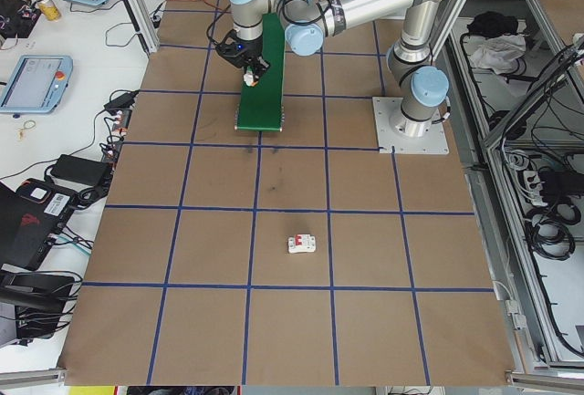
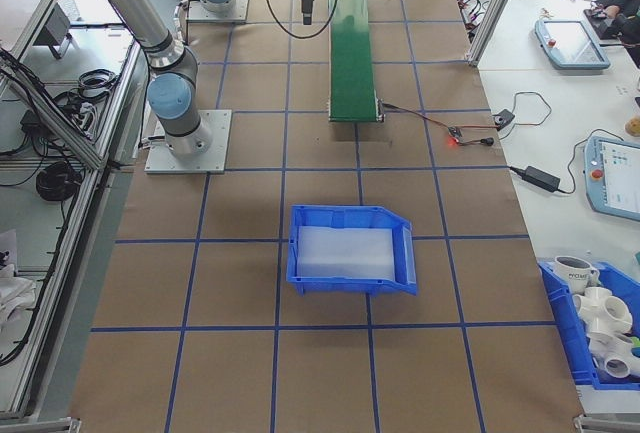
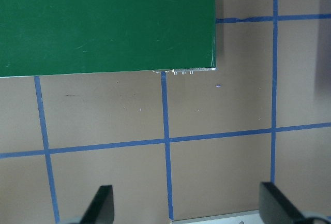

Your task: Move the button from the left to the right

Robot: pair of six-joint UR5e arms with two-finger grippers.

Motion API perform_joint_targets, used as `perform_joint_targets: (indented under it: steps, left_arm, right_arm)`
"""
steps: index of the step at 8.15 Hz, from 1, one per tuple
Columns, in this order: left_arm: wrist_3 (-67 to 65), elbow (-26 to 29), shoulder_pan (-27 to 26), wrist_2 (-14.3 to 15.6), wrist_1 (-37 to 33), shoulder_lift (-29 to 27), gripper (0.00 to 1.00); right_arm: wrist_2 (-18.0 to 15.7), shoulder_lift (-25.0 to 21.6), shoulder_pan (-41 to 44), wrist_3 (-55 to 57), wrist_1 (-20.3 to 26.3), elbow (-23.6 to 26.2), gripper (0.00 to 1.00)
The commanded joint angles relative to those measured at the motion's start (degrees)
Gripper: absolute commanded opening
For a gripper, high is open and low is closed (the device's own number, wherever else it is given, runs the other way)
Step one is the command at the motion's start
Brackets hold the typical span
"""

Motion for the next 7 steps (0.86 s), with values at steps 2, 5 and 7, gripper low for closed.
perform_joint_targets:
  steps: [2,5,7]
  left_arm:
    - [-28.2,-16.1,-4.5,2.3,26.7,-0.3,0.0]
    - [-36.1,-17.6,-4.5,2.4,28.7,-0.7,0.0]
    - [-36.1,-17.6,-4.5,2.4,28.5,-2.4,0.0]
  right_arm:
    - [0.4,2.3,0.1,1.7,-0.5,0.7,1.0]
    - [0.0,8.2,0.1,6.2,-3.1,0.7,1.0]
    - [0.0,13.1,0.1,5.9,-10.3,0.7,1.0]
